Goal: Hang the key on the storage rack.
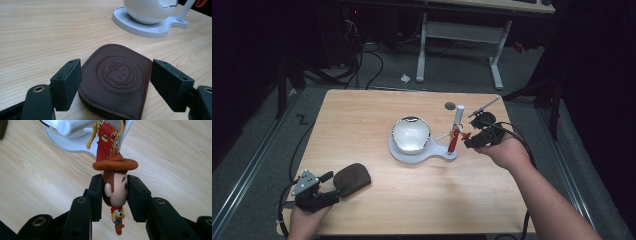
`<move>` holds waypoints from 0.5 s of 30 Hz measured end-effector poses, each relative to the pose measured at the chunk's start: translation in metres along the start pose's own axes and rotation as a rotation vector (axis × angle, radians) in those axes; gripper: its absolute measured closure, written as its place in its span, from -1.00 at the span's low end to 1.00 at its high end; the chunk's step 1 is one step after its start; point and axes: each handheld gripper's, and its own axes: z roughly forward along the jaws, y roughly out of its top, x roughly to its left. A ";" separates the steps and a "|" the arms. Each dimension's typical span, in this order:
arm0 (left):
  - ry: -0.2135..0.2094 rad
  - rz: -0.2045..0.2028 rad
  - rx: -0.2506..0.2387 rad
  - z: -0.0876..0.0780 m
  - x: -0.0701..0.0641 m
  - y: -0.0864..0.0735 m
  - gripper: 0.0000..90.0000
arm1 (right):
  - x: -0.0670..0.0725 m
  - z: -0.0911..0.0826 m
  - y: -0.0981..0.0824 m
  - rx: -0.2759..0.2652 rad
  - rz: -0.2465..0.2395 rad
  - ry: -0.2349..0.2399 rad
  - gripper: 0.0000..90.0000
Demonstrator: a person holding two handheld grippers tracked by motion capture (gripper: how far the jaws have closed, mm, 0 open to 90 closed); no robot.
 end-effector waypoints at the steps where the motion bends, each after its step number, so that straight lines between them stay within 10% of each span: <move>1: 0.000 0.000 0.000 0.000 0.000 0.000 -0.44 | 0.000 0.003 0.000 -0.002 0.002 0.001 0.49; 15: 0.001 0.000 0.003 0.001 0.001 0.000 -0.44 | -0.009 0.035 -0.008 -0.045 0.072 0.015 0.38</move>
